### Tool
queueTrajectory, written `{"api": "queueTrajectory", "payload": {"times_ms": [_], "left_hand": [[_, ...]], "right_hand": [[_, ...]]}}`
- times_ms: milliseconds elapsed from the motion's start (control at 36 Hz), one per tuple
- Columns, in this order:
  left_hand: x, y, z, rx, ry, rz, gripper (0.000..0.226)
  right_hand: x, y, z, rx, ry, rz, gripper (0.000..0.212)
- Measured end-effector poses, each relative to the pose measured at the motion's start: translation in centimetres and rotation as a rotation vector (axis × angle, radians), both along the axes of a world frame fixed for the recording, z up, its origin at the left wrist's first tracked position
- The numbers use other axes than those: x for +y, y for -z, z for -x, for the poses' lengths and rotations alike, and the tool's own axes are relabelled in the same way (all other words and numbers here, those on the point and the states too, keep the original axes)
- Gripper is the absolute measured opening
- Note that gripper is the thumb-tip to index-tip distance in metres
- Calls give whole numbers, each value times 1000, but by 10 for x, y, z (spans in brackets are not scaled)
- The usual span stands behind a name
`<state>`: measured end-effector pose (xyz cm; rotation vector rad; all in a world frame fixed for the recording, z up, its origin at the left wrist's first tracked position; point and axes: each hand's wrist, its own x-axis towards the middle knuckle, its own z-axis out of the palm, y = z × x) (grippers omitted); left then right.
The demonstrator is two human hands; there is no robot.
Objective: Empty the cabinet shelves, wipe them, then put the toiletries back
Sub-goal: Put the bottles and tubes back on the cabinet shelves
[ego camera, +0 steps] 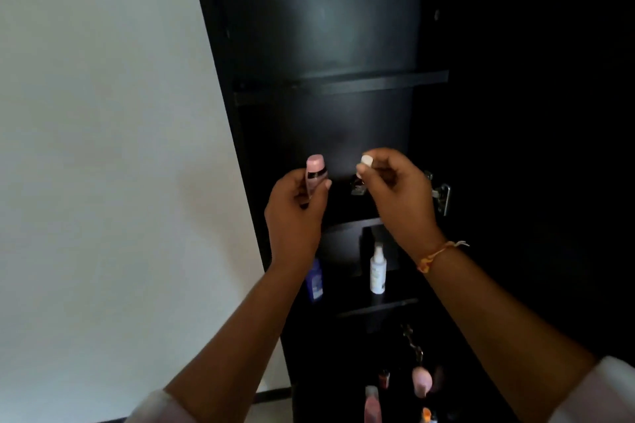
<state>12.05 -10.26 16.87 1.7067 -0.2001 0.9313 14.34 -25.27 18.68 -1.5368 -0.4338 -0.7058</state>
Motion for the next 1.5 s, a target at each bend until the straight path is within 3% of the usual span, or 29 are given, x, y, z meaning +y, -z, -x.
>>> {"api": "queueTrajectory", "payload": {"times_ms": [250,500,889,1500], "left_hand": [[13,-126,-27,-234,-79,-59,20],[35,-194,-65,-90,-139,-221,21],[55,-202,-100,200,-194,-372,24],[51,-196,-115,187,-282,-397,43]], "right_hand": [[-1,-124,-31,-239,91,47,13],[1,-189,-67,-180,254,192,21],[3,-189,-112,-8,264,368,19],[9,-186,-135,22,327,584,37]]}}
